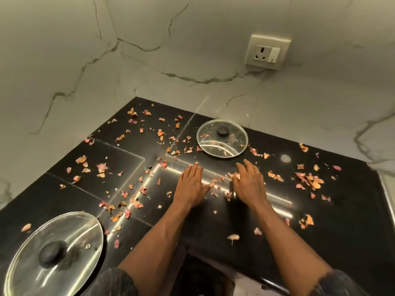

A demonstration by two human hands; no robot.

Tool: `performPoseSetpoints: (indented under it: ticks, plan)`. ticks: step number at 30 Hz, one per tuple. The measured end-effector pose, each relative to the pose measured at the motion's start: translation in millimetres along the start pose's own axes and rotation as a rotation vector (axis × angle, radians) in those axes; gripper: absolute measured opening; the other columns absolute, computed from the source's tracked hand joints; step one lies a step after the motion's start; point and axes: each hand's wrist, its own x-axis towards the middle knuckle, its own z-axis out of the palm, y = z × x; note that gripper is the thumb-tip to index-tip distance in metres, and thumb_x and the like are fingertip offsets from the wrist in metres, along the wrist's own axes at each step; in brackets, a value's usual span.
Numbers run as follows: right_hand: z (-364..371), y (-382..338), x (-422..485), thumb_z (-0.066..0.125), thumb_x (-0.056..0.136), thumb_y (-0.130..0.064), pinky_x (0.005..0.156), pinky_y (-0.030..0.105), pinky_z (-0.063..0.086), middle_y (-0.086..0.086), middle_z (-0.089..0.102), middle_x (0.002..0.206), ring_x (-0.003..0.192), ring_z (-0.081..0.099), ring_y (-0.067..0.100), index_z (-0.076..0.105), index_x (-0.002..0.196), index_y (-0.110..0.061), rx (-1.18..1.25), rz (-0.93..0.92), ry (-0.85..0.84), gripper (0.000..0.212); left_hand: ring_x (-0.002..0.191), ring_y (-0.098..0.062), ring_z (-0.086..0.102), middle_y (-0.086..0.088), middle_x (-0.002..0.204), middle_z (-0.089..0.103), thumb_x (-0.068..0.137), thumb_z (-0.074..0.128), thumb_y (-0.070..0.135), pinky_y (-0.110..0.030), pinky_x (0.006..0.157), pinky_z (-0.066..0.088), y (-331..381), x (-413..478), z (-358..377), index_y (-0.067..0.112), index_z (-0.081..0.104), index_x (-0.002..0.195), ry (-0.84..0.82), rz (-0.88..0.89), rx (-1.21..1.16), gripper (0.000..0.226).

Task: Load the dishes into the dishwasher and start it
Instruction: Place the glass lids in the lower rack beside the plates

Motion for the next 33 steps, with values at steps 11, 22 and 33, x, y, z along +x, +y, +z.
performPoseSetpoints:
  ticks: [11,22,33]
  plan:
    - [-23,33,201,0.063,0.091,-0.032,0.092,0.044,0.050,0.022,0.060,0.122,0.110,0.059,0.043,0.063,0.121,-0.011,0.279,0.227,-0.171,0.037,0.116,-0.030,0.058,-0.013,0.124,0.062,0.086,0.071,0.033,-0.040,0.098,0.048,1,168,-50,0.009,0.055,0.127,0.002,-0.315,-0.331,0.050]
    - [6,34,232,0.055,0.093,-0.035,0.107,0.048,0.041,0.015,0.057,0.135,0.126,0.052,0.039,0.058,0.132,-0.019,0.328,0.471,-0.243,0.041,0.095,-0.036,0.069,-0.014,0.105,0.069,0.054,0.076,0.050,-0.054,0.085,0.058,-25,255,-3,0.007,0.059,0.114,-0.003,-0.571,-0.747,0.075]
    - [-4,27,131,0.077,0.074,-0.024,0.066,0.041,0.057,0.008,0.072,0.093,0.071,0.067,0.028,0.066,0.100,-0.015,1.057,0.534,0.006,0.029,0.059,-0.021,0.064,-0.013,0.081,0.069,0.081,0.073,-0.009,-0.027,0.049,0.052,3,153,-45,0.000,0.060,0.111,0.033,-0.559,-1.192,0.034]
